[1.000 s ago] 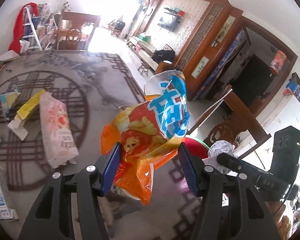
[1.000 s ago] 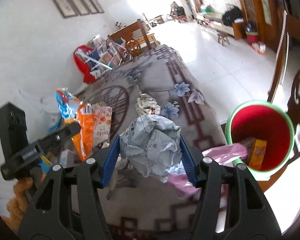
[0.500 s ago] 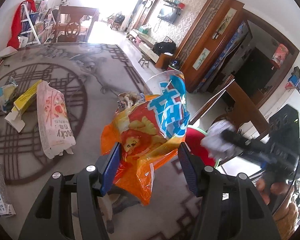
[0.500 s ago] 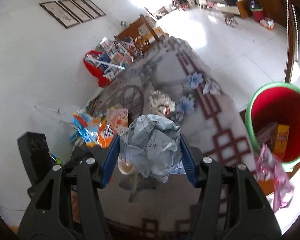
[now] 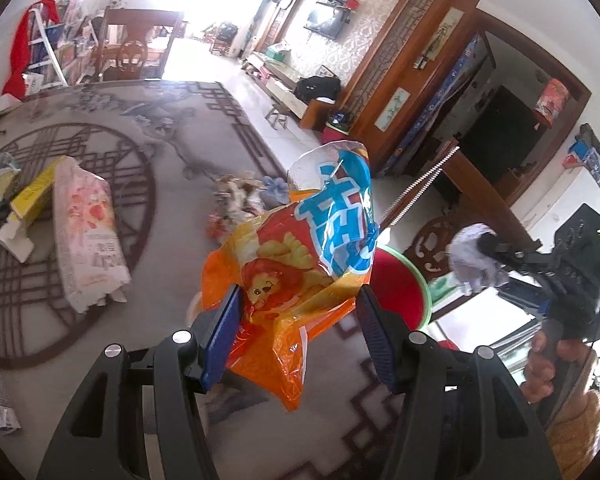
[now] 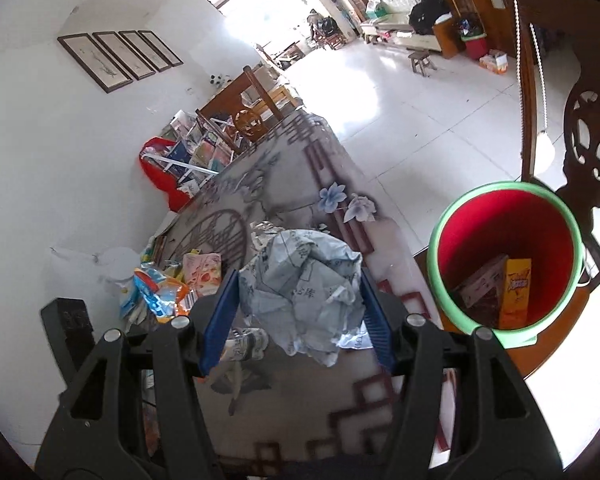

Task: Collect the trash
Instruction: 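Carry chip bag and foil to the red bucket and open both tools over it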

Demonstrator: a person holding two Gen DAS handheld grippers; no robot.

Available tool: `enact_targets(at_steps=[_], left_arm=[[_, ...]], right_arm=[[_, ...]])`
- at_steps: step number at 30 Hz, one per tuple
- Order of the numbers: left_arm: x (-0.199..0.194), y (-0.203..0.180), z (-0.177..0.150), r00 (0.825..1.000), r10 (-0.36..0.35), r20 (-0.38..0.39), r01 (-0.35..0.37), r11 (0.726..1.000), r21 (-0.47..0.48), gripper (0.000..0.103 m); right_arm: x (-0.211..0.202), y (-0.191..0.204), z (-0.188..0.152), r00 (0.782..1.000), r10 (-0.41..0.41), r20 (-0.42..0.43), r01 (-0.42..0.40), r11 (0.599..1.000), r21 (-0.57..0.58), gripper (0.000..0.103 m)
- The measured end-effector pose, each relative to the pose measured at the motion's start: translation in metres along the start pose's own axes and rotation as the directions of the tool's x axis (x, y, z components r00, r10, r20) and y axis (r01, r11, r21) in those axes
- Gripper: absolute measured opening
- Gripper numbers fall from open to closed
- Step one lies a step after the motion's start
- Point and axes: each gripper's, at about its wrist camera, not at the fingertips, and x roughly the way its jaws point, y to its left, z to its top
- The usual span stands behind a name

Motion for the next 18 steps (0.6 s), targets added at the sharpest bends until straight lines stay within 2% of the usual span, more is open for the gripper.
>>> enact_targets(at_steps=[4,9,18], left_arm=[[0.012,-0.024,0.003,1.0,-0.019,-0.015,0.02,0.997,0.076,0.055],[0.036,-0.05,0.011,0.995,-0.078,-0.055,0.084,0.99,0.114,0.055],[0.103,-0.108,0.027,0.972,-0.156,-0.177,0.189,0.964,0.186,0.055]], right_arm=[[-0.003,-0.003,0.001,0.998,-0.049,0.031,0.05,0.998,-0.025,0.057],[-0.009,-0.03,0.002,0.995,-0.089,0.048,0.088,0.996,0.02,0.057],[-0.011,-0.092,-0.001,0.979,-0.195,0.061,0.187,0.975,0.118,0.057]])
